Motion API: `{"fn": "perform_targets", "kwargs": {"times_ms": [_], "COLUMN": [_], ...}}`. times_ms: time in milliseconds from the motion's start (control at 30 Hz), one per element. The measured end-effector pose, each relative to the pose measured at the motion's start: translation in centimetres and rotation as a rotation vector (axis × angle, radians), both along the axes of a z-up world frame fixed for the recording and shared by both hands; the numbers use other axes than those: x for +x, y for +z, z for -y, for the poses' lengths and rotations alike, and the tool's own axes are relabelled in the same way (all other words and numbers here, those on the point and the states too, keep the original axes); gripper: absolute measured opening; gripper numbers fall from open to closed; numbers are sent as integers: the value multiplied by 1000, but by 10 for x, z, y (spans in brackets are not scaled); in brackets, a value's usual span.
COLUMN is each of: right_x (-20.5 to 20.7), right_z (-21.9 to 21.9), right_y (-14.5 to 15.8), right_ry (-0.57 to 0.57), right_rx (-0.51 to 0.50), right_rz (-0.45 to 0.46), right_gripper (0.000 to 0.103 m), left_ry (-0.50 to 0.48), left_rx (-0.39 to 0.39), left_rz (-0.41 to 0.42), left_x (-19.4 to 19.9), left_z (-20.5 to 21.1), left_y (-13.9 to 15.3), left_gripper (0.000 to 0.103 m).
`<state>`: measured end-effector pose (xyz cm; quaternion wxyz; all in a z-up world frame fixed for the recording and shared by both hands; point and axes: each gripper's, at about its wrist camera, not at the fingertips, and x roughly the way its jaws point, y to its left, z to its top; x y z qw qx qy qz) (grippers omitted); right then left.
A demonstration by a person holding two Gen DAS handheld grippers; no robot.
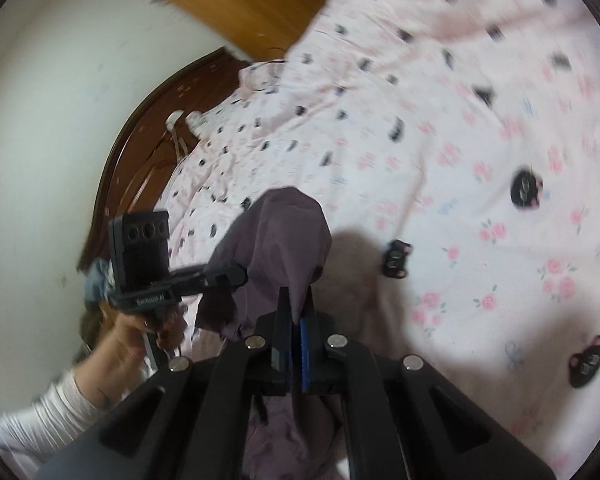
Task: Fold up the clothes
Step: 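Fold the hood down onto the jacket body with the right gripper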
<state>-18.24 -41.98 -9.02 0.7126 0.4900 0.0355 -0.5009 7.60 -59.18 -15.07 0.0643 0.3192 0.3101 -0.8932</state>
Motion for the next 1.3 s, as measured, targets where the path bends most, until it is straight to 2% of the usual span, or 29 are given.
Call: {"fn": "perform_targets", "kwargs": {"times_ms": [133,300,467,633,800,900,967,1067,1133,1200,1300], "right_x": [35,88,133,172,198,206,210,210,205,199,188], "right_z": [-36,-83,-129,-164,-179,-185,-193,-202,-209,-216,-226], "right_y": [35,51,35,15,-13,-30,-35,-34,-28,-20,-6], "right_ry": [100,239,336,409,446,451,455,443,439,444,463], "right_rx": [-60,-73,-19,-7,46,90,92,89,93,96,97], "right_rz": [-127,-281,-431,-585,-667,-701,-736,-744,-734,-713,-654], "right_gripper": [3,4,4,4,5,11,11,12,17,34,54], "left_ry": [-28,-69,-102,-133,-164,-187,-198,-185,-192,-198,-140], "left_rx": [-62,-146,-211,-266,-321,-336,-337,-299,-302,-305,-295], "left_rz": [-37,-22,80,191,301,354,359,324,321,318,277], "left_x": [30,63,77,88,100,104,110,124,132,140,143], "left_z": [-35,-87,-127,-163,-199,-215,-224,-227,-231,-236,-229], "left_y": [23,35,21,5,-11,-19,-17,-6,-2,2,10], "left_gripper": [10,9,9,10,10,10,11,13,17,18,18]}}
